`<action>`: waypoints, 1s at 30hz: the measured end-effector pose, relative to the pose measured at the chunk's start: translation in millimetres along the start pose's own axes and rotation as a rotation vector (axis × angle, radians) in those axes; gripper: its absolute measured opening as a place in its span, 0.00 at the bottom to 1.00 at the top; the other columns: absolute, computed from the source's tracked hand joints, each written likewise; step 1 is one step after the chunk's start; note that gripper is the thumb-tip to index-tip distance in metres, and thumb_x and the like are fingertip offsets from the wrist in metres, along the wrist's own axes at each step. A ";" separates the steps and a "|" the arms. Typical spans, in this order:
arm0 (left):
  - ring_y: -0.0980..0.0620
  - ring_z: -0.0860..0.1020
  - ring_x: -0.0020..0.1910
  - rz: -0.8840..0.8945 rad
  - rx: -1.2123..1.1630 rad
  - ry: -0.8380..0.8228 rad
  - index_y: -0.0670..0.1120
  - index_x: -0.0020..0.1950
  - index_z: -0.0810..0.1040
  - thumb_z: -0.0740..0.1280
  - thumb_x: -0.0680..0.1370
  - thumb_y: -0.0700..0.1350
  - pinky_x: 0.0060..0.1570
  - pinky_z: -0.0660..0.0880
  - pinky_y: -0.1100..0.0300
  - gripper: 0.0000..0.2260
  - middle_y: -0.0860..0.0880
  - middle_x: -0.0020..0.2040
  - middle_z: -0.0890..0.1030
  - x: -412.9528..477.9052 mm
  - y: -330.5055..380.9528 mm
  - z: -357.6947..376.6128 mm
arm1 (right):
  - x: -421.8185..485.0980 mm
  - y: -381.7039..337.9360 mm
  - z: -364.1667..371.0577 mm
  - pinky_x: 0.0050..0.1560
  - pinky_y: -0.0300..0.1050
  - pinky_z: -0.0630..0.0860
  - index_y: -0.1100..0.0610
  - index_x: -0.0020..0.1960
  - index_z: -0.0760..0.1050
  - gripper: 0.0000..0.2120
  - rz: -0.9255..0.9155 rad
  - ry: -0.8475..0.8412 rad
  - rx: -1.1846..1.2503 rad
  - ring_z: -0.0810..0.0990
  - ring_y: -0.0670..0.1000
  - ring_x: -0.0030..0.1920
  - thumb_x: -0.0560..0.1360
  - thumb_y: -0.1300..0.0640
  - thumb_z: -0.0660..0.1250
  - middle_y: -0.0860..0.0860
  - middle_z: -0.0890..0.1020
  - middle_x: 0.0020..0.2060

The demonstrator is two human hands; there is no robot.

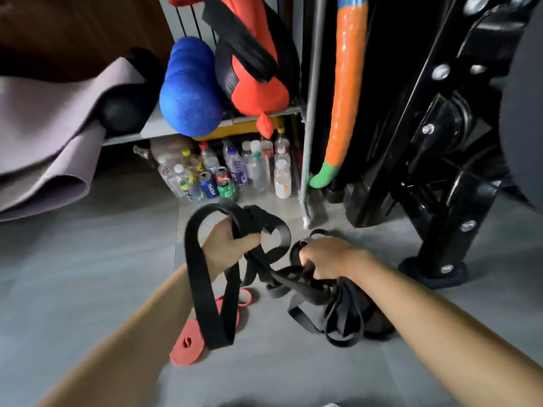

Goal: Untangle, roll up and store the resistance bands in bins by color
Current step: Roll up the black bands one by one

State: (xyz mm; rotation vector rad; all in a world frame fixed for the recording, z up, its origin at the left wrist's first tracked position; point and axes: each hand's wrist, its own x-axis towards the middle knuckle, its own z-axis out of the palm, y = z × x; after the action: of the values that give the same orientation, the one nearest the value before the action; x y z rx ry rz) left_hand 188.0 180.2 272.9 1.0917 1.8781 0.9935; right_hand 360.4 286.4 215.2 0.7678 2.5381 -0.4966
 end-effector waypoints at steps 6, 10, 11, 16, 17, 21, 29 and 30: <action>0.62 0.73 0.26 0.061 0.116 -0.012 0.47 0.34 0.70 0.67 0.70 0.31 0.29 0.68 0.66 0.12 0.52 0.29 0.73 -12.4 10.3 12.4 | -37.2 1.7 -40.8 0.49 0.48 0.75 0.51 0.48 0.72 0.14 0.143 0.186 0.173 0.76 0.53 0.50 0.68 0.46 0.71 0.46 0.70 0.46; 0.59 0.78 0.37 0.059 -0.037 0.196 0.48 0.44 0.74 0.69 0.71 0.35 0.37 0.74 0.64 0.09 0.52 0.39 0.79 -19.3 22.0 15.2 | -79.6 -4.6 -59.1 0.45 0.46 0.76 0.49 0.42 0.71 0.11 0.197 0.319 0.336 0.77 0.49 0.43 0.66 0.48 0.72 0.46 0.77 0.42; 0.55 0.78 0.41 0.051 -0.063 0.231 0.48 0.48 0.74 0.69 0.71 0.37 0.41 0.75 0.60 0.10 0.52 0.41 0.79 -19.6 24.2 15.1 | -91.4 -7.1 -66.1 0.40 0.44 0.74 0.48 0.39 0.71 0.10 0.193 0.363 0.393 0.76 0.48 0.40 0.66 0.52 0.73 0.47 0.77 0.39; 0.48 0.79 0.45 0.000 0.025 0.253 0.45 0.54 0.73 0.70 0.71 0.40 0.46 0.78 0.53 0.13 0.47 0.48 0.80 -28.6 22.5 13.2 | -140.4 -14.2 -105.6 0.36 0.38 0.71 0.55 0.39 0.74 0.08 0.069 0.693 0.929 0.75 0.46 0.33 0.67 0.66 0.71 0.49 0.77 0.32; 0.47 0.79 0.45 -0.033 0.065 0.245 0.46 0.53 0.73 0.69 0.71 0.40 0.45 0.78 0.52 0.12 0.46 0.48 0.80 -32.5 19.5 13.6 | -147.3 -14.3 -112.7 0.34 0.36 0.69 0.55 0.38 0.75 0.08 0.064 0.783 1.029 0.73 0.44 0.31 0.68 0.66 0.70 0.47 0.77 0.29; 0.44 0.80 0.47 -0.073 0.149 0.179 0.45 0.52 0.75 0.69 0.69 0.42 0.47 0.78 0.48 0.13 0.45 0.48 0.81 -50.4 -0.7 20.6 | -168.2 -14.2 -145.5 0.25 0.32 0.62 0.53 0.33 0.73 0.07 0.005 1.040 1.408 0.67 0.40 0.23 0.67 0.63 0.67 0.43 0.71 0.20; 0.47 0.78 0.48 -0.215 0.293 0.037 0.51 0.60 0.70 0.68 0.72 0.43 0.45 0.72 0.57 0.18 0.51 0.48 0.78 -99.4 -43.6 42.4 | -206.5 -28.7 -215.1 0.30 0.37 0.62 0.52 0.31 0.72 0.10 0.140 1.222 1.547 0.65 0.43 0.24 0.70 0.55 0.69 0.44 0.73 0.22; 0.46 0.78 0.49 -0.230 0.303 0.015 0.53 0.61 0.69 0.68 0.72 0.44 0.45 0.70 0.58 0.19 0.51 0.49 0.79 -105.1 -50.6 44.0 | -213.5 -29.6 -225.2 0.30 0.37 0.62 0.52 0.30 0.73 0.10 0.107 1.242 1.572 0.65 0.43 0.25 0.70 0.55 0.69 0.44 0.73 0.23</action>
State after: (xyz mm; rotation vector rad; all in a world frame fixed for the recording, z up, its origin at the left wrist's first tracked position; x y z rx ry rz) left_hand 247.8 79.0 231.4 1.0077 2.1585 0.6028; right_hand 434.3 273.1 517.7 2.1750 2.4151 -2.7745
